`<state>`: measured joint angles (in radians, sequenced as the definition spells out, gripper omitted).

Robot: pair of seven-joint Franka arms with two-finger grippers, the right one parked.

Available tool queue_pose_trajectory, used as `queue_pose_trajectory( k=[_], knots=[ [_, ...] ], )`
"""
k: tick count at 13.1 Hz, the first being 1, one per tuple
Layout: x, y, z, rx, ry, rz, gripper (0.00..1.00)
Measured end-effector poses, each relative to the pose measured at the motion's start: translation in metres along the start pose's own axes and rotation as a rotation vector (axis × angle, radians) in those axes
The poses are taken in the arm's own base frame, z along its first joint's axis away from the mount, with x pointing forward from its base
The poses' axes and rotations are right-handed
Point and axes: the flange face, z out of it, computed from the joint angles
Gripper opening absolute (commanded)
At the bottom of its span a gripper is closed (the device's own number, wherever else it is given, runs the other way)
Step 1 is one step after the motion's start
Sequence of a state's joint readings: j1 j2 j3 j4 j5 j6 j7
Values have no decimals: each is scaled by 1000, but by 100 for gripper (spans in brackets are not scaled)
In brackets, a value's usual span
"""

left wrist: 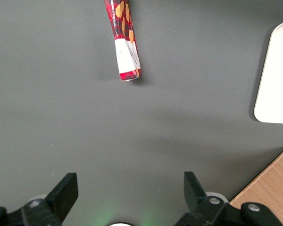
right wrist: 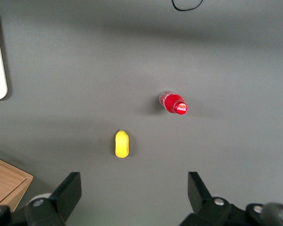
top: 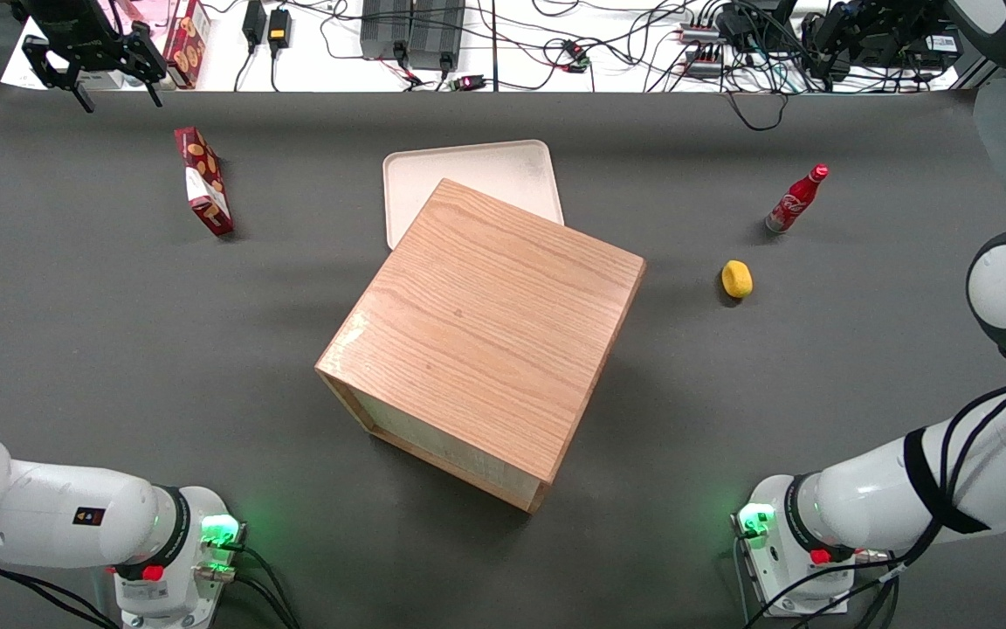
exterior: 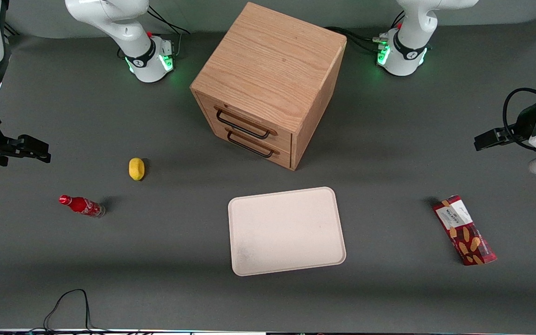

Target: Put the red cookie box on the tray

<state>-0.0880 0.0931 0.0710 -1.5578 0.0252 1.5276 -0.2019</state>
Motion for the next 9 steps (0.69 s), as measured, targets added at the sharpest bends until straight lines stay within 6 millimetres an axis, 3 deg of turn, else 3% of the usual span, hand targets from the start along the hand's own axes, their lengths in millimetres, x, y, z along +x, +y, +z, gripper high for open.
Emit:
queue_pose_trajectory(
  k=[9],
  knots=[
    [-4, -7, -1, 5, -38, 71, 100]
  ],
)
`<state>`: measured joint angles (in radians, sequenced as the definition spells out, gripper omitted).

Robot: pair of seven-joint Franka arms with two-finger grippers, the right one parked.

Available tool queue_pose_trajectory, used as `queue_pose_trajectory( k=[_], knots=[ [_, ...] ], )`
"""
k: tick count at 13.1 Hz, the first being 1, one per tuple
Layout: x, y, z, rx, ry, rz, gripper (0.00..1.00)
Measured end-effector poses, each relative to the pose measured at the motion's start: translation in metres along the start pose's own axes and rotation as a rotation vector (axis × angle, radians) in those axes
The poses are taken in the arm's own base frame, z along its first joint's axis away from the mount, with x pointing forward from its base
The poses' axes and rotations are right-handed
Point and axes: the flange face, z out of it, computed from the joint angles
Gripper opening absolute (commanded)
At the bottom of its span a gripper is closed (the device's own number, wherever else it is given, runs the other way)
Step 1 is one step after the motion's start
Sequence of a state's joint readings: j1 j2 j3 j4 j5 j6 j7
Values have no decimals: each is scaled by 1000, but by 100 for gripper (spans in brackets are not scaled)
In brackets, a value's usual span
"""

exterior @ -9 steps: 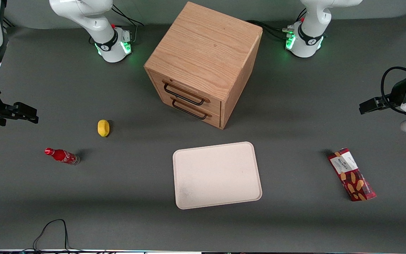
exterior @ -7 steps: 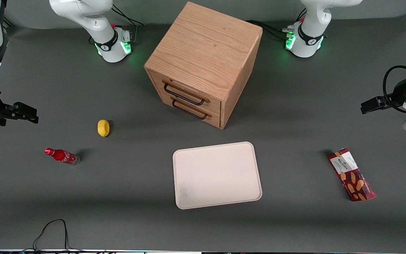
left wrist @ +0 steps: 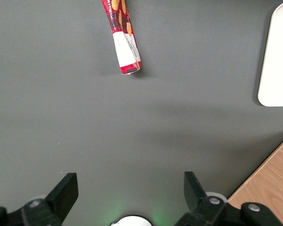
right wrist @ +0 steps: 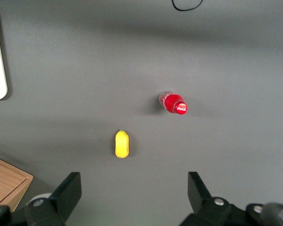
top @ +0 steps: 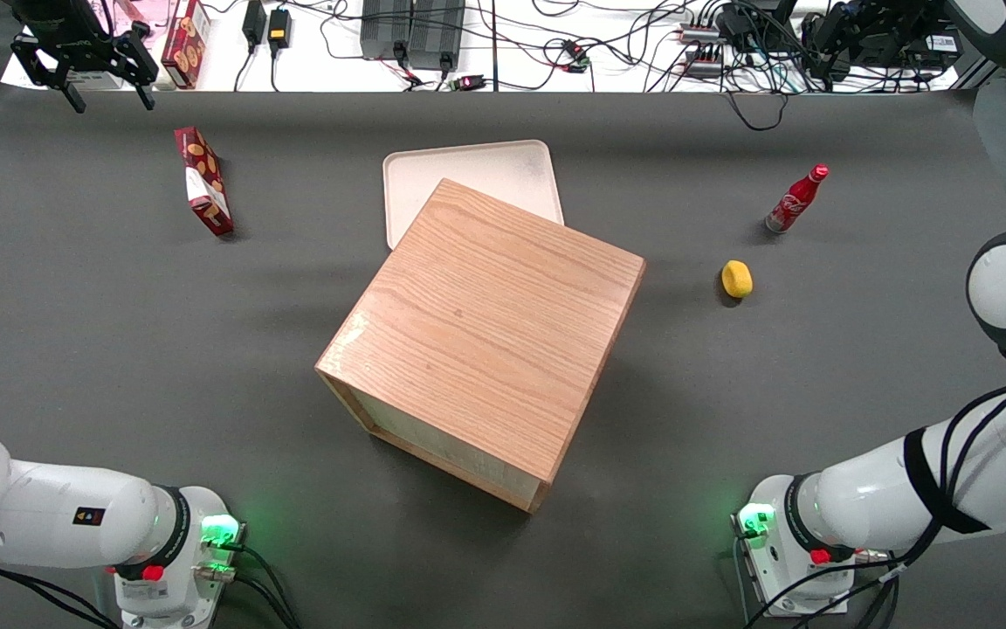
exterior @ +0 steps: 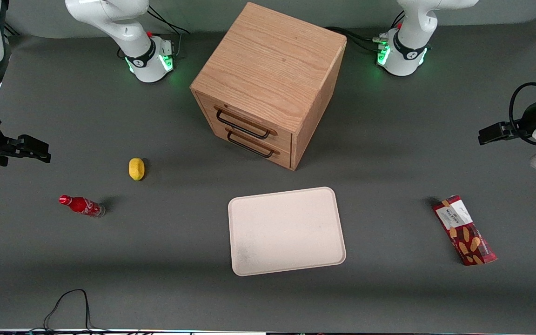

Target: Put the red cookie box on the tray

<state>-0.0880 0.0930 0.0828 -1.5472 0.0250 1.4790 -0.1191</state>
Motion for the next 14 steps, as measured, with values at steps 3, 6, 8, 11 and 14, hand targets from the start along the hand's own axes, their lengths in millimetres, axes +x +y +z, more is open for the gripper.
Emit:
queue_pose_trajectory(
  k=[3, 6, 8, 11, 14],
  knots=[
    [-1, 0, 0, 1, -10, -1, 100],
    [-2, 0, -7, -1, 5, -2, 100],
    [-2, -1, -11, -1, 10, -2, 100],
    [-4, -1, -10, 1, -8, -2, 100],
    [-4, -1, -12, 0, -2, -2, 100]
  ],
)
